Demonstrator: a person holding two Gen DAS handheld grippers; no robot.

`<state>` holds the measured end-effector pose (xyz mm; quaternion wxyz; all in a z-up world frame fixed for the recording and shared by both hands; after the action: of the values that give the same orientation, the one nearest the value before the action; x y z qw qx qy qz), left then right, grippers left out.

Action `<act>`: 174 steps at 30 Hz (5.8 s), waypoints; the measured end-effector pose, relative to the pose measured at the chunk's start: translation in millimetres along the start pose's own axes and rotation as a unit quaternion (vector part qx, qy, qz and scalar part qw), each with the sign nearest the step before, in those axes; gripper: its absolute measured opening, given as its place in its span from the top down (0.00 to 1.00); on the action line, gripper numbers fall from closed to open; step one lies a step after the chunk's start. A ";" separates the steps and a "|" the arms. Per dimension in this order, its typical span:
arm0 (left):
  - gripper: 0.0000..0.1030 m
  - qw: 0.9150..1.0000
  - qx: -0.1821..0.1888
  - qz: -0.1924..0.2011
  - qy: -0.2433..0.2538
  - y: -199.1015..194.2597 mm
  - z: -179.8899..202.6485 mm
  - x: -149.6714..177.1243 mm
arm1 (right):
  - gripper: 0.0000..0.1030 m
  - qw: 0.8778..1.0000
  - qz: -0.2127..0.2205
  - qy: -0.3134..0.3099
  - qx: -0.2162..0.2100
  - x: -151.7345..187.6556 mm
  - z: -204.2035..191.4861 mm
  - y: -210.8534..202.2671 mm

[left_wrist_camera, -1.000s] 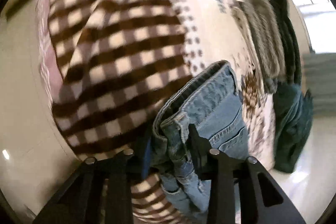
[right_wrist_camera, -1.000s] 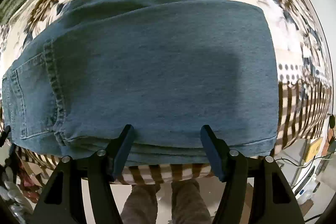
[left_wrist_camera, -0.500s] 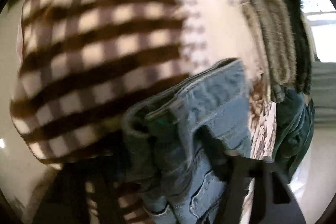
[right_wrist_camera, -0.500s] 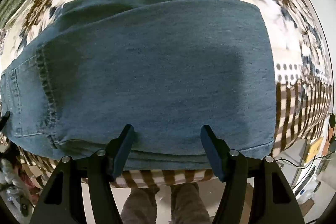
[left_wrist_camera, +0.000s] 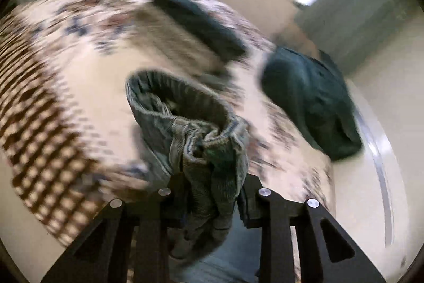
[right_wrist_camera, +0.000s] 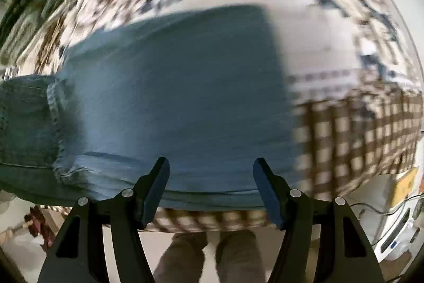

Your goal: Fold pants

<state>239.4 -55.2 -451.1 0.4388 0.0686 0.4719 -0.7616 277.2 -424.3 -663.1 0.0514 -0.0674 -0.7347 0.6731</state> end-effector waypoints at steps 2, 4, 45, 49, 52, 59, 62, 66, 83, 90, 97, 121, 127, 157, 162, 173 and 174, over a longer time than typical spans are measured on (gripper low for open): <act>0.77 0.999 0.027 -0.016 0.037 4.7 45.5 16.7 | 0.34 1.000 0.009 0.020 0.002 -1.1 35.7 -10.4; 0.77 0.995 0.046 -0.039 0.079 16.3 87.7 40.6 | 0.34 0.999 0.014 0.044 -0.001 -1.4 73.1 -18.9; 0.14 0.944 -0.144 -0.241 0.173 168.3 54.2 80.3 | 0.75 0.967 0.015 0.098 -0.236 -65.6 138.4 17.7; 0.14 0.947 -0.140 -0.236 0.165 177.3 58.4 75.2 | 0.76 0.965 0.044 0.117 -0.229 -47.1 149.4 -18.4; 0.14 0.949 -0.126 -0.240 0.159 185.8 68.0 72.2 | 0.76 0.966 0.073 0.149 -0.201 -31.1 178.4 -44.2; 0.14 0.942 -0.087 -0.289 0.145 237.3 90.4 93.3 | 0.62 0.963 0.003 0.203 -0.180 -17.6 246.5 -1.5; 0.25 0.938 -0.071 -0.312 0.134 267.6 91.0 105.0 | 0.50 0.945 -0.025 0.253 -0.204 -16.4 262.6 10.9; 0.62 0.944 -0.056 -0.298 0.130 271.3 83.0 103.2 | 0.47 0.929 0.001 0.292 -0.227 -3.6 277.3 -5.2; 0.09 0.945 -0.013 -0.310 0.104 190.7 65.2 91.6 | 0.40 0.879 -0.053 0.375 -0.290 106.2 259.6 23.4; 0.09 0.929 -0.010 -0.361 0.079 185.6 48.9 141.1 | 0.39 0.879 -0.020 0.308 -0.363 87.2 201.7 51.6; 0.08 0.924 -0.018 -0.378 0.064 195.3 34.5 164.1 | 0.26 0.857 0.023 0.309 -0.411 62.4 183.2 64.8; 0.69 0.932 0.072 -0.349 0.059 177.2 50.3 150.8 | 0.65 0.883 0.080 0.256 -0.386 44.6 153.1 27.4; 0.72 0.935 0.085 -0.339 0.052 142.2 78.8 113.2 | 0.66 0.889 0.095 0.239 -0.379 30.1 138.7 -32.0; 0.72 0.976 0.121 -0.172 0.052 147.3 -42.3 -427.0 | 0.66 0.867 0.195 0.097 -0.449 -244.0 -391.4 -194.6; 0.72 0.979 0.084 -0.183 0.039 218.2 -113.8 -461.3 | 0.66 0.889 0.148 0.098 -0.421 -277.0 -463.4 -118.6; 0.58 0.971 0.027 -0.234 0.040 248.0 -188.3 -436.6 | 0.42 0.934 0.038 0.072 -0.347 -258.7 -465.3 -67.2; 0.58 0.971 0.027 -0.235 0.038 245.7 -189.1 -435.4 | 0.39 0.941 0.036 0.066 -0.331 -257.0 -464.3 -68.6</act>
<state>624.6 313.3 -490.1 0.2275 -0.0035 0.4706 -0.8525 605.6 -17.3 -549.8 0.0499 -0.1511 -0.9082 0.3871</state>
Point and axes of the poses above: each gripper's, at about its wrist camera, not at the fingertips, and y roughly the way its jaws point, z to its right, x to its underside, the point moved 1 cm from there along y, roughly the way its jaws point, and after that the axes turned 2 degrees about y, right-handed, at the moved point
